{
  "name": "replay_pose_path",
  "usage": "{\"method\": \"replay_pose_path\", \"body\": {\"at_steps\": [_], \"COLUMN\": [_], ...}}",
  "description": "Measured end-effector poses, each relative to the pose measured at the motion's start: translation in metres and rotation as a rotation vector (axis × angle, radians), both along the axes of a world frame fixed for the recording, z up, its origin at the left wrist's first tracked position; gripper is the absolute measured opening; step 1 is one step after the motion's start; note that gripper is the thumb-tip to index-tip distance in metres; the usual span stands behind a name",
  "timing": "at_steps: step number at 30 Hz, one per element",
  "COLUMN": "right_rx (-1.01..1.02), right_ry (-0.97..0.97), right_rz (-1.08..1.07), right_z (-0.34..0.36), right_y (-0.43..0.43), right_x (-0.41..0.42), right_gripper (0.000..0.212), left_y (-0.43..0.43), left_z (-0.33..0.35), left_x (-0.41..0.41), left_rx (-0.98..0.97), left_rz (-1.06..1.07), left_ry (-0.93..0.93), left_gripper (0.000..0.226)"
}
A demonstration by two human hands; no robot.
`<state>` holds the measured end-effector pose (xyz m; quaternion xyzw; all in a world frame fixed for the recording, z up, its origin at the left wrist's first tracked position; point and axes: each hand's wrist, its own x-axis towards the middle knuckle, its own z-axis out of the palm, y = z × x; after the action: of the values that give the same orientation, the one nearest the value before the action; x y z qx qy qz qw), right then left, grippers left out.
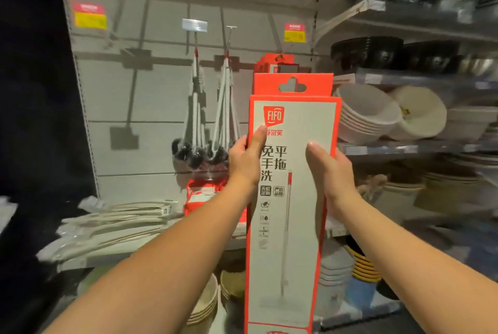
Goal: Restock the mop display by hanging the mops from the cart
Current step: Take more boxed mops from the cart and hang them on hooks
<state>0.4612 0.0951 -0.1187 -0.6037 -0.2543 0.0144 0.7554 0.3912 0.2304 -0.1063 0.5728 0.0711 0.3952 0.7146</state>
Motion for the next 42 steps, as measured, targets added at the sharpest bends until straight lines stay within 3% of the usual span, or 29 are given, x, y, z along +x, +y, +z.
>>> {"method": "replay_pose_path", "body": {"at_steps": [3,6,9,11,16,21,30,35,42], "right_rx": [0.123,0.153,0.123,0.095,0.014,0.105,0.104,0.134,0.098], "right_ry": [0.04,0.053,0.035,0.0,-0.032,-0.004,-0.075,-0.052,-0.026], "right_rz": [0.038,0.144,0.259,0.352,0.64,0.583,0.526,0.523,0.473], "right_z": [0.021,0.028,0.026,0.025,0.01,-0.007,0.016,0.019,-0.003], "right_y": [0.016,0.031,0.048,0.058,0.083,0.116,0.176,0.216,0.272], "right_x": [-0.015,-0.03,-0.05,-0.065,-0.095,-0.142,-0.212,-0.246,-0.282], "right_gripper": [0.062,0.076,0.02,0.011,0.052,0.024,0.022,0.006,0.009], "left_y": [0.006,0.009,0.007,0.011,0.022,0.041,0.099,0.141,0.209], "left_z": [0.015,0.003,-0.019,-0.023,-0.015,-0.014,-0.001,-0.003,-0.03], "left_x": [-0.03,-0.062,-0.094,-0.114,-0.167,-0.213,-0.277,-0.316,-0.344], "left_rx": [-0.112,-0.122,-0.108,-0.095,-0.058,0.013,-0.045,-0.058,0.051], "left_rz": [0.035,0.054,0.175,0.281,0.422,0.503,0.566,0.532,0.539], "left_ry": [-0.018,-0.002,0.057,0.071,0.081,0.092,0.05,0.043,0.265], "left_gripper": [0.039,0.067,0.054,0.047,0.041,0.035,0.047,0.048,0.058]}}
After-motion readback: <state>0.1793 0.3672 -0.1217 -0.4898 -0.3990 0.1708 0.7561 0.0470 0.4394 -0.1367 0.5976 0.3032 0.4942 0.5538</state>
